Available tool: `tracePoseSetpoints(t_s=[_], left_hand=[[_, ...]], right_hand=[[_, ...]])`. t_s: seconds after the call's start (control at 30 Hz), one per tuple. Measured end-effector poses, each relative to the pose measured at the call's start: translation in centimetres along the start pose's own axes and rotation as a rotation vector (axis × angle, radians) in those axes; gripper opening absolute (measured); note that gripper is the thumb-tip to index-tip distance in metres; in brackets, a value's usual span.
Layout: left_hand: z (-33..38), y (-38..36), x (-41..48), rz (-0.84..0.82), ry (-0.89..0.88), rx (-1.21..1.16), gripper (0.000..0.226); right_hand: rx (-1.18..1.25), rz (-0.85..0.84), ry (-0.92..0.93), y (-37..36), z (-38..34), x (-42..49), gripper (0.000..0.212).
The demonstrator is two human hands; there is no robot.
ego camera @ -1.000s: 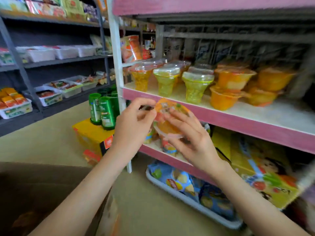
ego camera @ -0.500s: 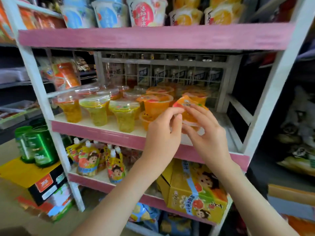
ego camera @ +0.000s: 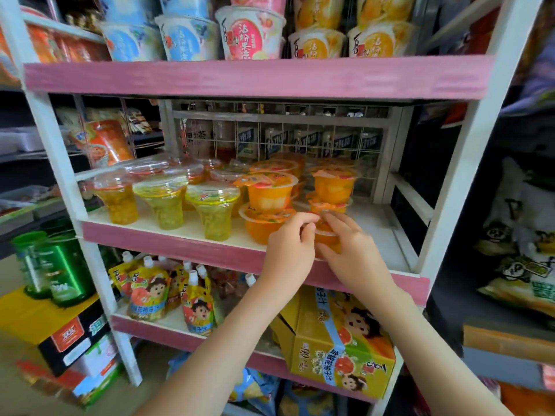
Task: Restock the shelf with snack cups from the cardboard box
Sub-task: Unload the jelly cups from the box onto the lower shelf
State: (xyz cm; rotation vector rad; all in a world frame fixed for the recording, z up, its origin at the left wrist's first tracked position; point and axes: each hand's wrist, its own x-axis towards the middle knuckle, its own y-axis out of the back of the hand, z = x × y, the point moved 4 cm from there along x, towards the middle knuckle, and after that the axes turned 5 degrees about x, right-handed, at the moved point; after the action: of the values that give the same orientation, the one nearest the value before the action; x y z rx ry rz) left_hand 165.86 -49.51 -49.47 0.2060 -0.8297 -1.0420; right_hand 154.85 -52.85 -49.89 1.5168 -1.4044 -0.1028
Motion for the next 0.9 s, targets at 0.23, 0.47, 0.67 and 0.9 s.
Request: tracePoseSetpoints(t_s=[0.23, 0.47, 0.67, 0.9], left_hand=[[0.3, 3.9, -3.9, 0.046, -0.159, 0.103, 0.026], [-10.1, 16.2, -10.7, 0.227, -0.077, 0.262, 0.016], [-23.5, 29.0, -22.4, 0.119, 0.187, 0.713, 0.025], [-34.5, 39.2, -38.1, -0.278, 0.642, 0.873, 0.039]], right_hand=[[-0.430, -0.034, -0.162, 1.2, -3.0, -2.1, 0.064], [-0.128, 0.190, 0.375, -7.0, -16.6, -6.6, 0.045], [0.145, -0.059, 0.632, -21.4, -29.3, -11.1, 0.049], [0.200, -0.527, 0.824, -36.1, -39.8, -21.4, 0.059]])
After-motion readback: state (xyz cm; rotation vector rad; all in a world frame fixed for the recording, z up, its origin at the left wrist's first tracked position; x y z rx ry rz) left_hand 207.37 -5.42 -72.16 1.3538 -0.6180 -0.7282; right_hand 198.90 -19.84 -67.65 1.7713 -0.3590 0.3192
